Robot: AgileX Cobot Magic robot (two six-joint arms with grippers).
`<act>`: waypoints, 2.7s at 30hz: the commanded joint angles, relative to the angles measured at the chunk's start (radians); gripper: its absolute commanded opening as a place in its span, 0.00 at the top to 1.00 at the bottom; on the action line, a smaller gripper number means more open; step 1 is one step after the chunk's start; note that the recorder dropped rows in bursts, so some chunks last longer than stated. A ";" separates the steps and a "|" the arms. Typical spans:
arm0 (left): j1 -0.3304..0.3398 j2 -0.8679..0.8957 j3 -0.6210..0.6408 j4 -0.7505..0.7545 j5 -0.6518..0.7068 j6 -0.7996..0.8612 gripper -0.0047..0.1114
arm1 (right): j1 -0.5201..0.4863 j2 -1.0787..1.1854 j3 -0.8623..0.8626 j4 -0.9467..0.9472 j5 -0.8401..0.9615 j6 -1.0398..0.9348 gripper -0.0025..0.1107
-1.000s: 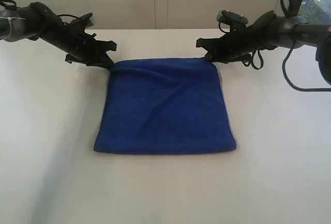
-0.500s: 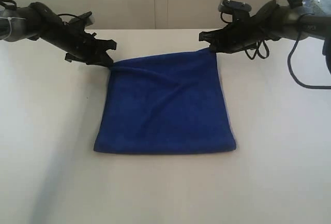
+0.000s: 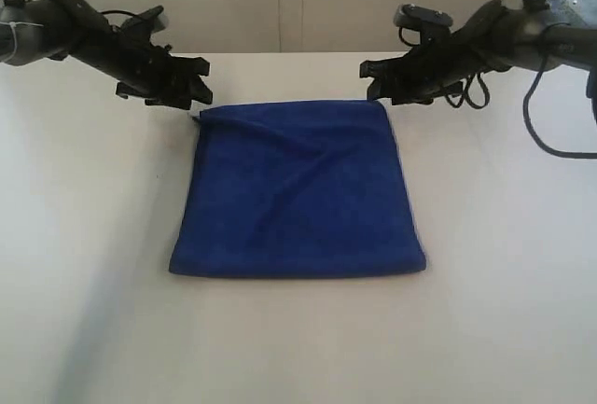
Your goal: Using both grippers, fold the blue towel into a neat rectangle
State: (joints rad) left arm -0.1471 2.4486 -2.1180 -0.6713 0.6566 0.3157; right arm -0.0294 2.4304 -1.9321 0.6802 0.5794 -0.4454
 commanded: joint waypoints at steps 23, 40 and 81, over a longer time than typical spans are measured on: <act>-0.122 -0.136 -0.022 0.332 0.459 -0.001 0.96 | -0.076 -0.441 0.466 -0.254 0.221 0.231 0.78; -0.193 -0.133 0.032 0.492 0.245 -0.353 0.96 | -0.050 -0.477 0.668 -0.255 0.048 0.229 0.78; -0.194 -0.118 0.133 0.474 0.174 -0.432 0.58 | -0.050 -0.477 0.667 -0.255 0.042 0.218 0.78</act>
State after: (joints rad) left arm -0.3366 2.3186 -1.9925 -0.1694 0.8209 -0.1106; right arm -0.0798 1.9638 -1.2697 0.4306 0.6269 -0.2207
